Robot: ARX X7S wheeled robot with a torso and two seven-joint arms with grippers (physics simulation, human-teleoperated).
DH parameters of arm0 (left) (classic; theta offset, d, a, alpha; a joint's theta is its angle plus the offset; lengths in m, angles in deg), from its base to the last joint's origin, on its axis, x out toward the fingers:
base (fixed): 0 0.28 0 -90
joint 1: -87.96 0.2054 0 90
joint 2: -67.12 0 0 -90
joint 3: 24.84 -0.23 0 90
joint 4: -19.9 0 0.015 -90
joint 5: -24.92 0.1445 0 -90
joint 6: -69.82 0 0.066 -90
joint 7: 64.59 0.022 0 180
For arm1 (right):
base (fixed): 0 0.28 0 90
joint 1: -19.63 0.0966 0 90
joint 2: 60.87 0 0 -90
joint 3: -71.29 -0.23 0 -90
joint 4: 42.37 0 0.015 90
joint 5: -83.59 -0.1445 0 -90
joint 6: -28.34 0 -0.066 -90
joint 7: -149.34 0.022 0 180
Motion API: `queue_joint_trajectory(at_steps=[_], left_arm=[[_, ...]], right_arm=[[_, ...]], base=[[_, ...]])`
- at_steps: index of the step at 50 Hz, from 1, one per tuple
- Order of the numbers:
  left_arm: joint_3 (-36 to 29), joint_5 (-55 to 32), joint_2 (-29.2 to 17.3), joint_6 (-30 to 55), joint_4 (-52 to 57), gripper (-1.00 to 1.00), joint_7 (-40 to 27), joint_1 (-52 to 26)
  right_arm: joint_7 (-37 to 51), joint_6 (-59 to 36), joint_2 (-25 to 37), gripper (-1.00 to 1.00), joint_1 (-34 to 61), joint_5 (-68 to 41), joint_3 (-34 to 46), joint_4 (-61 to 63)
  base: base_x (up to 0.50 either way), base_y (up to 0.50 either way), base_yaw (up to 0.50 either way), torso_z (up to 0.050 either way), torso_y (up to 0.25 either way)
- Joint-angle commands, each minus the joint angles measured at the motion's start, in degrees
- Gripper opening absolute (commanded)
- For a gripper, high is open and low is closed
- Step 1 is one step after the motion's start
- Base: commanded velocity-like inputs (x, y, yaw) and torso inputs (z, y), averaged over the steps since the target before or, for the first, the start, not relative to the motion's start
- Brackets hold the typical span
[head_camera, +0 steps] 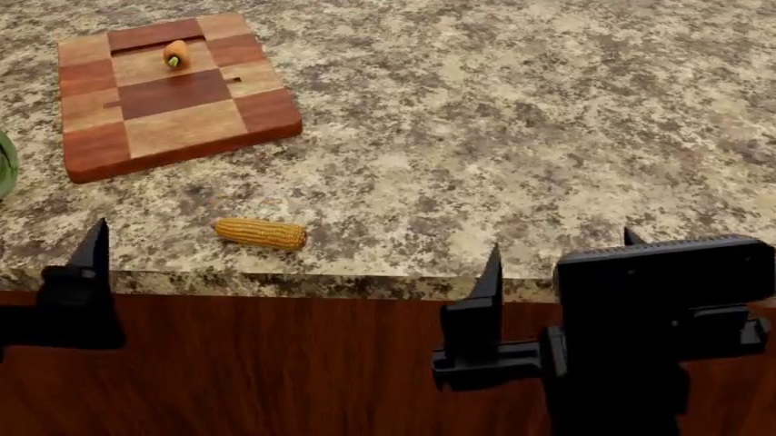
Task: Clear the non-vegetable object off the cutting board and place the vegetables onto it.
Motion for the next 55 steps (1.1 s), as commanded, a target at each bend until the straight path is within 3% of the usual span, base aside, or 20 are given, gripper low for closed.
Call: queue_joint_trajectory(at_steps=[1,7,11,21,25,44,55], left_arm=[[-1.7,-2.3,-4.6,10.5,-6.2,1.0,-1.1,-18.7],[-6.3,-0.4,-6.8,7.4,-17.6,1.0,0.7,-26.2],[-9.6,1.2,-7.8,5.8,-21.4,1.0,0.6,-30.1],[-13.0,2.9,-6.4,2.5,-37.9,1.0,3.1,-40.8],[-16.5,4.3,-7.9,-0.1,-37.7,1.0,3.8,-40.7],[-15.5,2.7,-7.3,2.0,-37.4,1.0,3.9,-43.5],[-15.3,2.1,-7.4,2.6,-36.6,1.0,3.8,-43.1]], right_arm=[[-2.7,-13.8,5.5,1.0,15.2,-4.4,-2.6,-2.2],[-1.6,-13.8,9.6,1.0,24.5,-7.0,0.6,-11.4],[3.9,-13.8,11.5,1.0,29.3,-16.2,0.2,-17.0],[8.7,-13.5,14.7,1.0,41.4,-25.9,2.1,-28.6],[11.2,-13.7,15.6,1.0,42.0,-29.2,3.3,-30.0],[15.4,-12.6,16.5,1.0,43.7,-35.4,3.5,-32.0],[17.4,-13.0,16.7,1.0,43.4,-37.9,2.5,-31.3]], base=[[0.0,0.0,0.0,0.0,0.0],[0.0,0.0,0.0,0.0,0.0],[0.0,0.0,0.0,0.0,0.0],[0.0,0.0,0.0,0.0,0.0],[0.0,0.12,0.0,0.0,0.0],[0.0,0.48,0.0,0.0,0.0],[0.03,0.04,0.0,0.0,0.0]])
